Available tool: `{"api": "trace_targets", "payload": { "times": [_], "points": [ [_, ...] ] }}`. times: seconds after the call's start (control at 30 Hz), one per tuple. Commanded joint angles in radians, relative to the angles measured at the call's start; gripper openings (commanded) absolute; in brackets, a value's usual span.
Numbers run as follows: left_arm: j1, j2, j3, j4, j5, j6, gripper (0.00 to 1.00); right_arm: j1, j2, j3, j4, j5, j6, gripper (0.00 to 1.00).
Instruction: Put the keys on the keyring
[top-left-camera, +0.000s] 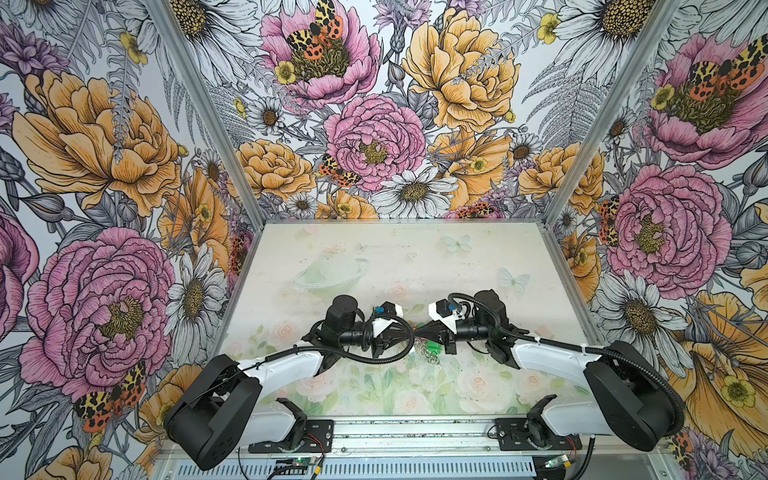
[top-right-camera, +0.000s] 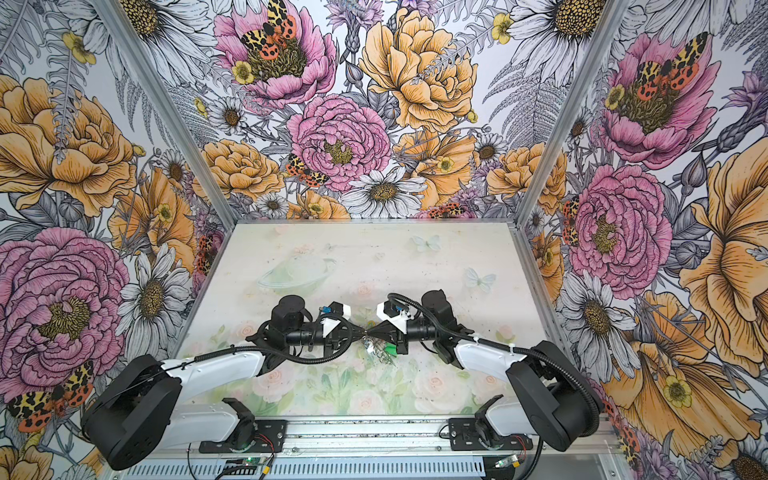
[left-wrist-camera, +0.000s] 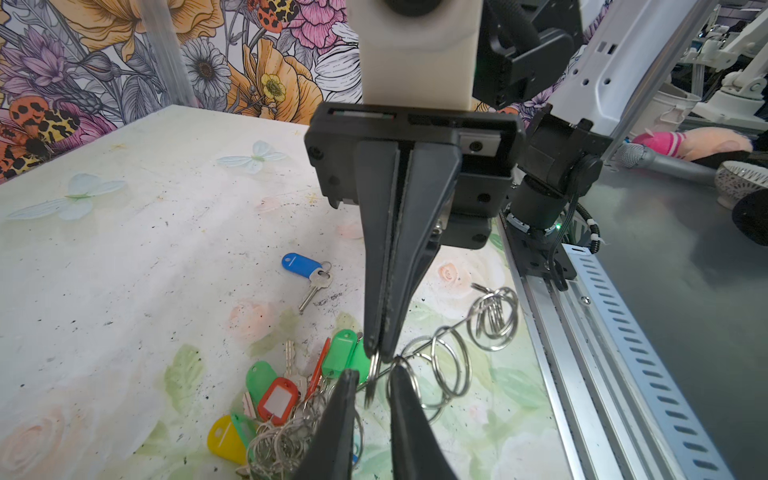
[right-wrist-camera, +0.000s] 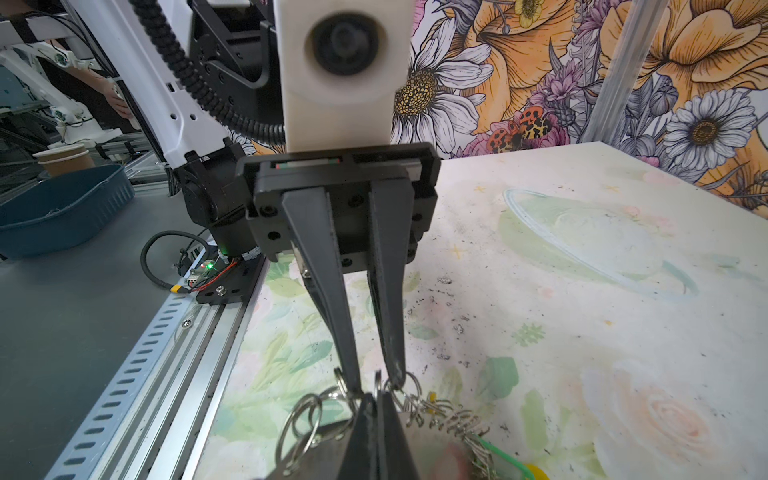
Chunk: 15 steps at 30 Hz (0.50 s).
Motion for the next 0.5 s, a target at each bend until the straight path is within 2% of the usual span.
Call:
{"api": "trace_targets", "payload": {
  "times": [0.0,0.13,0.3,0.47],
  "points": [
    [-0.020,0.019,0.024,-0.041,-0.006,0.034,0.16,0.009,0.011,0.003,0.133,-0.013,0.046,0.00],
    [-0.026,0.028,0.042,-0.077,-0.011,0.051,0.07,0.011,0.010,-0.003,0.137,-0.007,0.047,0.00],
    [-0.028,0.033,0.053,-0.097,-0.025,0.056,0.01,0.012,0.002,-0.003,0.120,0.007,0.039,0.00],
    [-0.028,0.016,0.065,-0.140,-0.055,0.067,0.00,0.006,-0.015,0.005,0.047,0.066,0.016,0.00]
  ]
}}
